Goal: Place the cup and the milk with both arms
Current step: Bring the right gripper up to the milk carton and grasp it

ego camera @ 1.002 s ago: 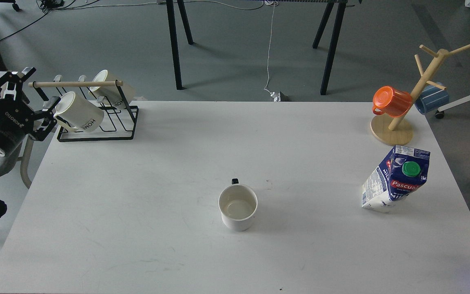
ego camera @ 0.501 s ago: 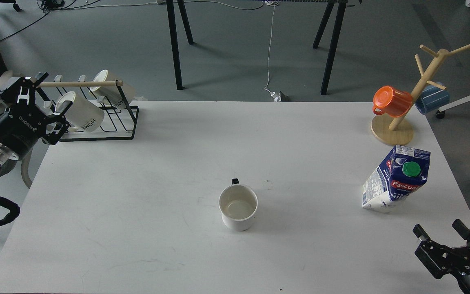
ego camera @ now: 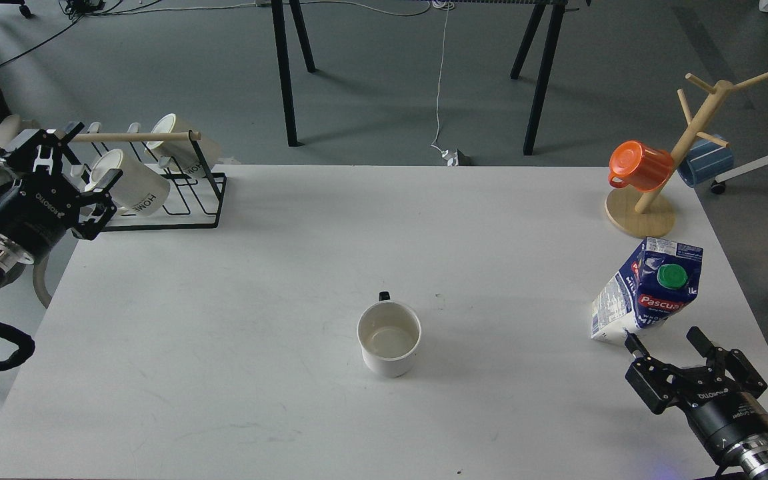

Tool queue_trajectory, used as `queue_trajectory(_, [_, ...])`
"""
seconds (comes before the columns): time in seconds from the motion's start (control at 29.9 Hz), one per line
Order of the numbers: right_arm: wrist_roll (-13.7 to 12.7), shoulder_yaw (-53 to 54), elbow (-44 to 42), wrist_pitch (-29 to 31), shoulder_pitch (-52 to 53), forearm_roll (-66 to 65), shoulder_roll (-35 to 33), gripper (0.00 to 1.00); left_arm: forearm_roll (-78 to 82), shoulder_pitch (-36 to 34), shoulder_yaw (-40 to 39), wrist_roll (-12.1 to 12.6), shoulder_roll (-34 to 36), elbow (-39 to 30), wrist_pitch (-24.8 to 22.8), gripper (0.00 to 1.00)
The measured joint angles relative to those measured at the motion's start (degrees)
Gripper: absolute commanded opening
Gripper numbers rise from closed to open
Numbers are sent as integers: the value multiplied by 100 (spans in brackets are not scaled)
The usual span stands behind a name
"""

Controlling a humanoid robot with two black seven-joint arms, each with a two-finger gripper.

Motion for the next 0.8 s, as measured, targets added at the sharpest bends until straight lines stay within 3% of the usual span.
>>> queue_trajectory(0.3, [233,10,-37,-630,282,-180,323,99,12,5,8,0,-63,19,0,84])
queue_trajectory(0.8, [282,246,-162,-725,311,-165,335,99,21,12,19,0,-126,39,0,84])
